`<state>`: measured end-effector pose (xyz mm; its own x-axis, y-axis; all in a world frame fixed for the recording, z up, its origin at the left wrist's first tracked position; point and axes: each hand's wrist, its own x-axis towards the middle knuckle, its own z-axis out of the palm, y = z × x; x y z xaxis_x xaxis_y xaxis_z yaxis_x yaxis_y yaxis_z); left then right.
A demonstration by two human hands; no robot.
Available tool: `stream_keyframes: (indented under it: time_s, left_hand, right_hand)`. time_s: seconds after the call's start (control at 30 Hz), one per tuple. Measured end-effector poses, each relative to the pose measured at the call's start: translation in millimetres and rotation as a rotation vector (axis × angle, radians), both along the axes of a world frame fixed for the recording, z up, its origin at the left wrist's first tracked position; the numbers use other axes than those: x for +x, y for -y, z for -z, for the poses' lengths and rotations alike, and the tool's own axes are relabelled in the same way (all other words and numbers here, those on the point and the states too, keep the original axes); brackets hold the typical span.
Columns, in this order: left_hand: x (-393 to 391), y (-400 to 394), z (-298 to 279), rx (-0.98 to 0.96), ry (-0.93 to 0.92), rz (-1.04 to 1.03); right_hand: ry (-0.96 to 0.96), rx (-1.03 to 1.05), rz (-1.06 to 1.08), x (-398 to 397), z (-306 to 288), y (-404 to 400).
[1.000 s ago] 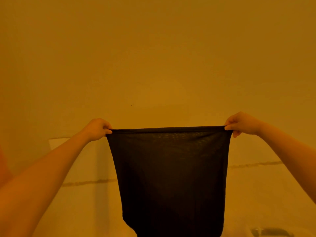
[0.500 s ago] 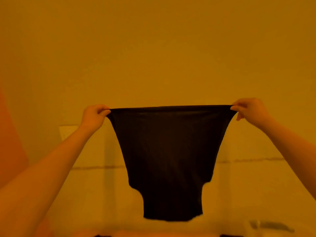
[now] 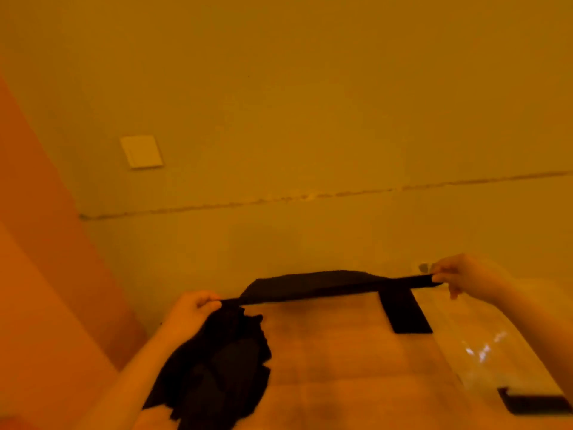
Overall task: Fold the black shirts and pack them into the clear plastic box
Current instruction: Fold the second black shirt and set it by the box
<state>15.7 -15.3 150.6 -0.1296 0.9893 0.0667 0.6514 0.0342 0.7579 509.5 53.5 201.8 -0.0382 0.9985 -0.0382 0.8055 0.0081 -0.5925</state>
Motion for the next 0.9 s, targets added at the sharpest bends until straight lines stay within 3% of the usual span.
stream_keyframes:
  time_s: [0.13, 0.33, 0.6, 0.9]
  left_hand:
    - [7.5, 53.6, 52.2, -0.068, -0.094, 0.122]
    - [19.9, 93.7, 82.9, -0.124, -0.152, 0.172]
    - [22.7, 138.0, 87.1, -0.353, -0.249, 0.283]
    - [40.6, 173.5, 49.3, -0.561, -0.252, 0.475]
  right_hand:
    - [0.059, -0.134, 0.037, 9.8, 54.3, 52.4]
    - [0.059, -0.219, 0.058, 9.3, 93.2, 106.0]
    - [0.074, -0.303, -0.015, 17.3, 108.3, 154.8]
    - [0.156, -0.464, -0.099, 24.7, 97.1, 180.9]
